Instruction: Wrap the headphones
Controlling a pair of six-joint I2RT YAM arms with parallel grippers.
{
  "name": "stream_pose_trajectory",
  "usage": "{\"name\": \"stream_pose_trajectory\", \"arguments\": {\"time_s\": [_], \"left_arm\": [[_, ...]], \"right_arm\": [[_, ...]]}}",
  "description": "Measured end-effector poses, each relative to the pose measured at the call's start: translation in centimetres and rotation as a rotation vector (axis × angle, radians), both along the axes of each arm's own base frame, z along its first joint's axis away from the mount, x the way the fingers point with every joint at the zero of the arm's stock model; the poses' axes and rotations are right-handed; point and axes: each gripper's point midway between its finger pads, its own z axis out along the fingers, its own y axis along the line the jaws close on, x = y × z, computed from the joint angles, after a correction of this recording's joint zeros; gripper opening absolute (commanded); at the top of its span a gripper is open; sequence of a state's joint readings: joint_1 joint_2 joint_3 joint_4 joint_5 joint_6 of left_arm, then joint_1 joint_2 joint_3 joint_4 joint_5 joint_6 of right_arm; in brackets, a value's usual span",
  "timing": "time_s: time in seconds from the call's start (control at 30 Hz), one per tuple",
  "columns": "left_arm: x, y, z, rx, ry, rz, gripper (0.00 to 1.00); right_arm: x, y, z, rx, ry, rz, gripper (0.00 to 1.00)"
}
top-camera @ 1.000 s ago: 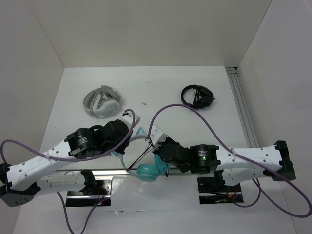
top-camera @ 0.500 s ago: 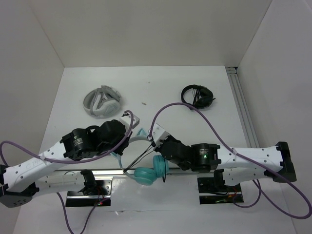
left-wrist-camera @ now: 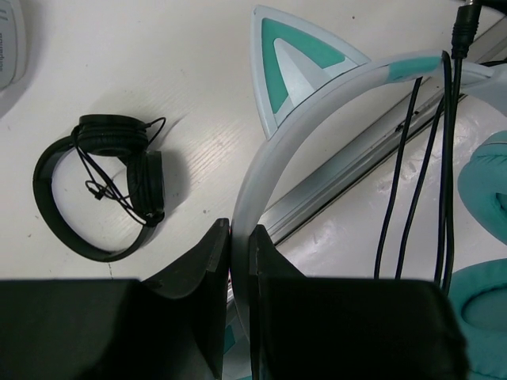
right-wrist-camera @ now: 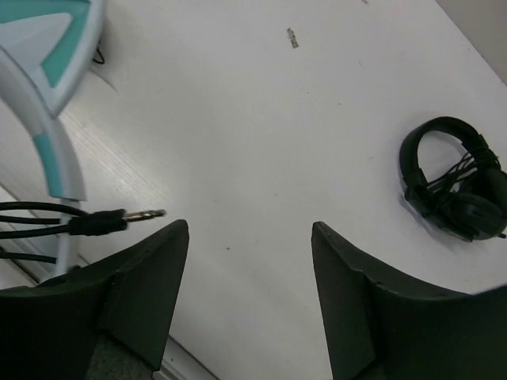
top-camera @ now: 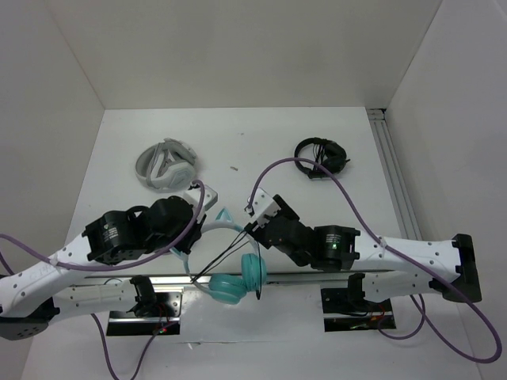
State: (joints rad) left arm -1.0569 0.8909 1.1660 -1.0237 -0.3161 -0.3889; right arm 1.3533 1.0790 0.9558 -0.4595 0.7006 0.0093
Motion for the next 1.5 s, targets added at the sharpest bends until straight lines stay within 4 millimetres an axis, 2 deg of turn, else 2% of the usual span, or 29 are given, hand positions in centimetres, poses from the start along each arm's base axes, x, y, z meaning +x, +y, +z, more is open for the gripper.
{"name": "stream_pose_trajectory", "arguments": {"time_s": [0.03,0.07,0.33,0.5,0.67,0.77,0.9,1.1,1.3,1.5], "left_arm": [[-0.1,0.2,-0.1,0.007,0.004,0.000,0.00],[-0.2,0.3,-0.1,0.012,0.006,0.001,0.00],[0.4,0.9,0.9,0.015,-0.025,0.044,0.00],[1.3,0.9,0.5,0.037,-0.022,0.115,0.00],[2.5,0.2,-0.9,0.050,-0.015,0.210,0.00],[3.3,-0.1,-2.2,0.050,-0.013,0.289,0.00],[4.4,-0.5,-4.3,0.032,-0.017,0.410,0.00],[6.4,-1.1,-8.1,-0.011,-0.045,0.557,0.00],[10.1,-2.3,-12.2,-0.027,-0.044,0.663,0.00],[13.0,-3.7,-15.8,-0.030,-0.032,0.697,0.00]], "right_arm": [[0.3,-0.2,0.0,0.002,-0.001,-0.014,0.81],[0.5,-0.4,0.1,0.006,-0.001,-0.025,0.87],[1.4,-1.4,0.3,0.020,-0.003,-0.083,1.00],[1.9,-3.1,1.3,0.045,-0.018,-0.159,1.00],[3.2,-6.2,4.7,0.149,-0.063,-0.376,1.00],[3.7,-7.9,7.7,0.249,-0.072,-0.504,1.00],[3.5,-8.7,10.6,0.394,-0.040,-0.559,1.00],[2.7,-10.0,10.9,0.458,-0.003,-0.555,1.00],[2.5,-10.0,10.5,0.450,0.011,-0.551,1.00],[2.2,-10.1,10.1,0.444,0.027,-0.534,1.00]]}}
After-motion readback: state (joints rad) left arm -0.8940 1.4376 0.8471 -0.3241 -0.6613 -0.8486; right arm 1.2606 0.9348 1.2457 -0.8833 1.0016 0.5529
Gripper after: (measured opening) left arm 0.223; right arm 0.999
